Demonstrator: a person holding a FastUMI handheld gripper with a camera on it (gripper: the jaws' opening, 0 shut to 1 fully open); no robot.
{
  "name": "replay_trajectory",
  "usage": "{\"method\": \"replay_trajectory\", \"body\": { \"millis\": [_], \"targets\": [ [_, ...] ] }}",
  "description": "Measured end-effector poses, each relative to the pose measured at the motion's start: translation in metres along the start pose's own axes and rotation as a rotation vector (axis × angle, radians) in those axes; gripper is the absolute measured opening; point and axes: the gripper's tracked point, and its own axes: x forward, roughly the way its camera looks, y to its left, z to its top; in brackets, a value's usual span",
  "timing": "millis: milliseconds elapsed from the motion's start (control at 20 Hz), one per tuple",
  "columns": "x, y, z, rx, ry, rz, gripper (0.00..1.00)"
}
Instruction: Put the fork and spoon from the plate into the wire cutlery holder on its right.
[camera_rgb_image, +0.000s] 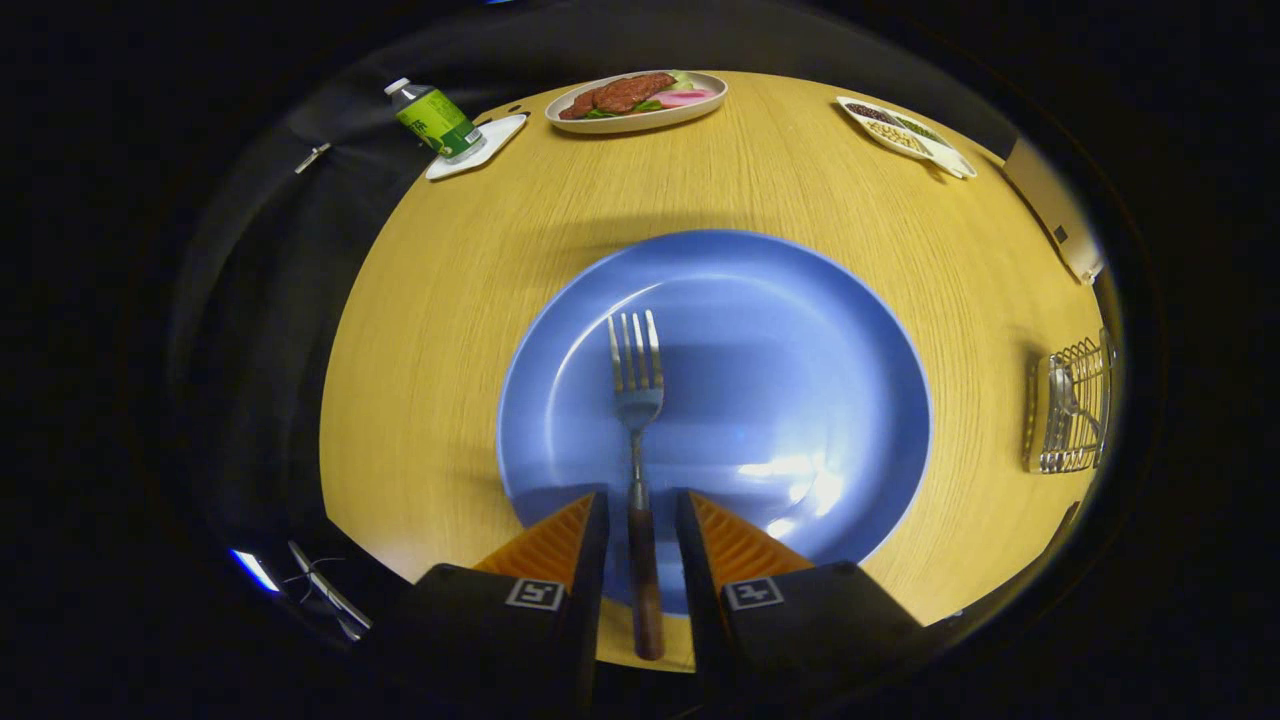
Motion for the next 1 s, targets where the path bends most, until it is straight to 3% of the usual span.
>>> {"method": "replay_trajectory", "body": {
  "millis": [100, 300, 600, 850, 1000],
  "targets": [
    [0.0, 0.0, -0.001, -0.002, -0.008, 0.043, 0.11],
    [-0.012, 0.002, 0.0, 0.053, -0.031, 0.122, 0.1],
    [-0.063, -0.01, 0.018, -0.018, -0.109, 0.185, 0.1],
    [-0.116, -0.039, 0.028, -0.07, -0.144, 0.233, 0.1],
    [-0.145, -0.077, 0.024, -0.078, -0.128, 0.22, 0.1]
  ]
}}
